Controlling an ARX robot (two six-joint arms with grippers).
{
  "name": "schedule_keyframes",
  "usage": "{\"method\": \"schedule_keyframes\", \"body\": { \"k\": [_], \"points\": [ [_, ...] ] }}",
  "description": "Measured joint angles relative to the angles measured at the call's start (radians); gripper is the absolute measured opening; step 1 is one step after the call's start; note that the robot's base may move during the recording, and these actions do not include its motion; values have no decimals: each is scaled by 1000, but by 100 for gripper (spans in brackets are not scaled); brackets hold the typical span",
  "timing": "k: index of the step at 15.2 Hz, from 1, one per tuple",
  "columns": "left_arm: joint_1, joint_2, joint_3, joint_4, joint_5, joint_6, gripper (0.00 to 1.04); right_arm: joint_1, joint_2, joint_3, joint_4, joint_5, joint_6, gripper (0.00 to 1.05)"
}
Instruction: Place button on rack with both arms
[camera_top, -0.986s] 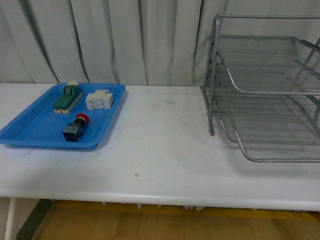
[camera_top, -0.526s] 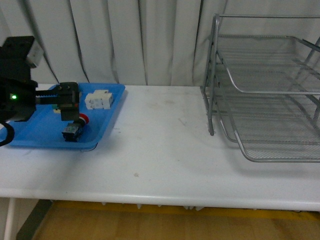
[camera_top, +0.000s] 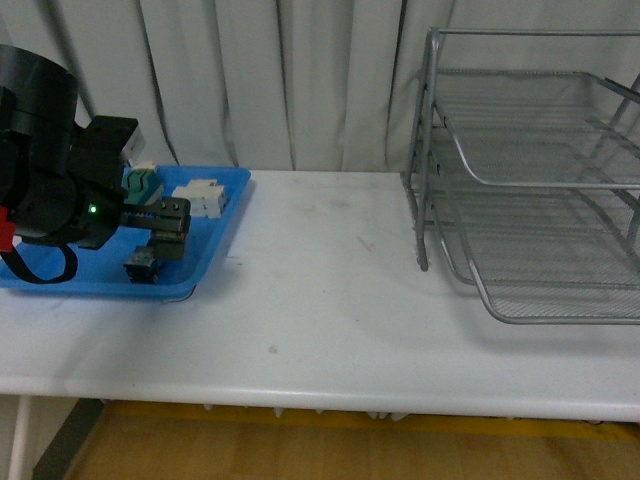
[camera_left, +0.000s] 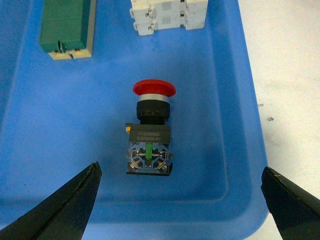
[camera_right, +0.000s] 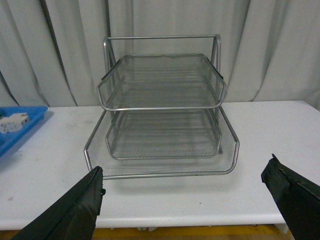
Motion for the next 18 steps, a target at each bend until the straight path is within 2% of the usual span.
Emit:
{"method": "schedule_keyframes", "body": {
  "k": [4,10,15,17,18],
  "points": [
    [34,107,121,-52,-13,12,98,0,0,0,0,0,0,98],
    [27,263,281,-142,-34,12,98,0,0,0,0,0,0,98],
    [27,275,286,-135,-48,13,53,0,0,0,0,0,0,98],
    [27,275,286,-130,-48,15,40,0,0,0,0,0,0,98],
    [28,275,289,-129,-48,16,37,0,0,0,0,0,0,98]
  ]
}}
